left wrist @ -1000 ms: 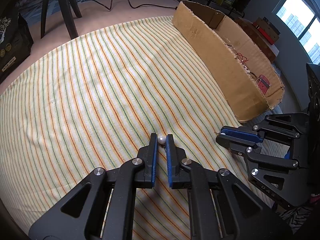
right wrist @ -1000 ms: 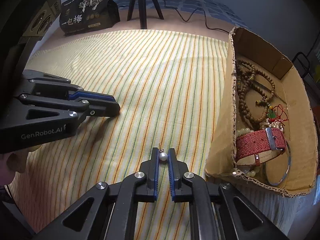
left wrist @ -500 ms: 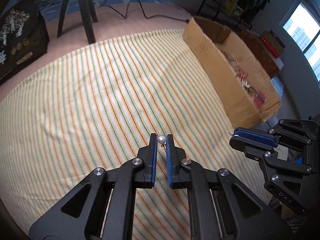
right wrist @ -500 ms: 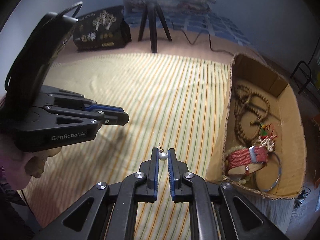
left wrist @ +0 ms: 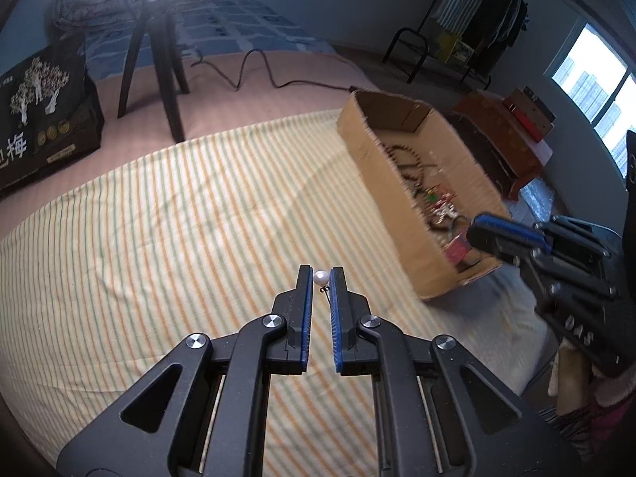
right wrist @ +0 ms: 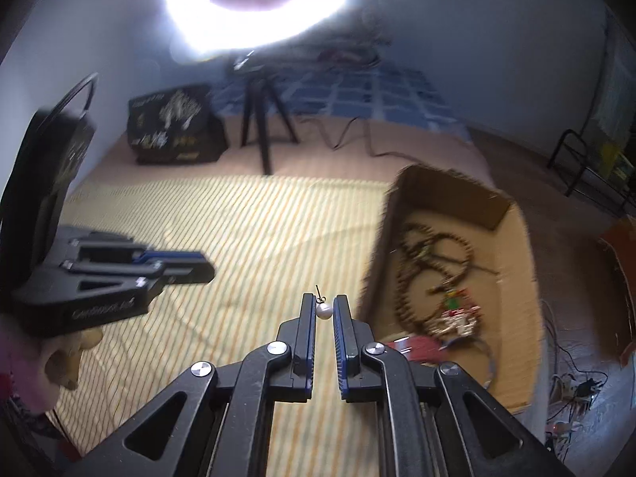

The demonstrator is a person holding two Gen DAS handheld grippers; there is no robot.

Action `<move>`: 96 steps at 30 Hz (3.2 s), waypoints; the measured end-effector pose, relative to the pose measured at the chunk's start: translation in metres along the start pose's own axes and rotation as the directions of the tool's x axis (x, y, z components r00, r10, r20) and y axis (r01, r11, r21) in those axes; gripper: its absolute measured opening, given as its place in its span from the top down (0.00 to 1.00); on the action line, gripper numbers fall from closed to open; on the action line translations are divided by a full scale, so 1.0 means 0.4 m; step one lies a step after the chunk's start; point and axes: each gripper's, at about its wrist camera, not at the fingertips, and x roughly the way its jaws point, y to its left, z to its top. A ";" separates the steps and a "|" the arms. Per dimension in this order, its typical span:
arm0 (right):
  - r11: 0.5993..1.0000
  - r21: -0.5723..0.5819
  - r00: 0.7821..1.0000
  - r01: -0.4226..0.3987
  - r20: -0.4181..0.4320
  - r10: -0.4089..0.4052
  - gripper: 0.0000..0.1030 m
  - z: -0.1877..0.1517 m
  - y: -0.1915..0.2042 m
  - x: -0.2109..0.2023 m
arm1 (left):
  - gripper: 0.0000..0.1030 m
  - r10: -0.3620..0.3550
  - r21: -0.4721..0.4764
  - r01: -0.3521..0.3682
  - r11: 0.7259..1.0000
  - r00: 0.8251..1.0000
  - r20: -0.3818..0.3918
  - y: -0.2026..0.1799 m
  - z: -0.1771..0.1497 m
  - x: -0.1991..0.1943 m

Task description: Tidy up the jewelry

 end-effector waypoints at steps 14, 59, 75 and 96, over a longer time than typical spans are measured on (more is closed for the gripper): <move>0.978 0.177 0.994 0.107 0.016 -0.112 0.94 0.039 -0.202 -0.031 | 0.94 -0.034 0.095 0.028 0.995 0.997 0.063 -0.168 0.075 0.007; 0.951 0.252 0.978 0.178 0.057 -0.198 0.28 0.060 -0.306 -0.036 | 0.62 -0.020 0.144 0.005 0.990 0.995 0.098 -0.313 0.130 0.075; 0.944 0.235 0.965 0.229 0.075 -0.253 0.09 0.060 -0.267 -0.079 | 0.48 -0.003 0.118 -0.012 0.993 0.991 0.133 -0.295 0.111 0.028; 0.941 0.221 0.935 0.255 0.191 -0.299 0.04 0.045 -0.138 -0.242 | 0.48 0.027 0.170 -0.075 0.983 0.963 0.267 -0.274 0.019 -0.192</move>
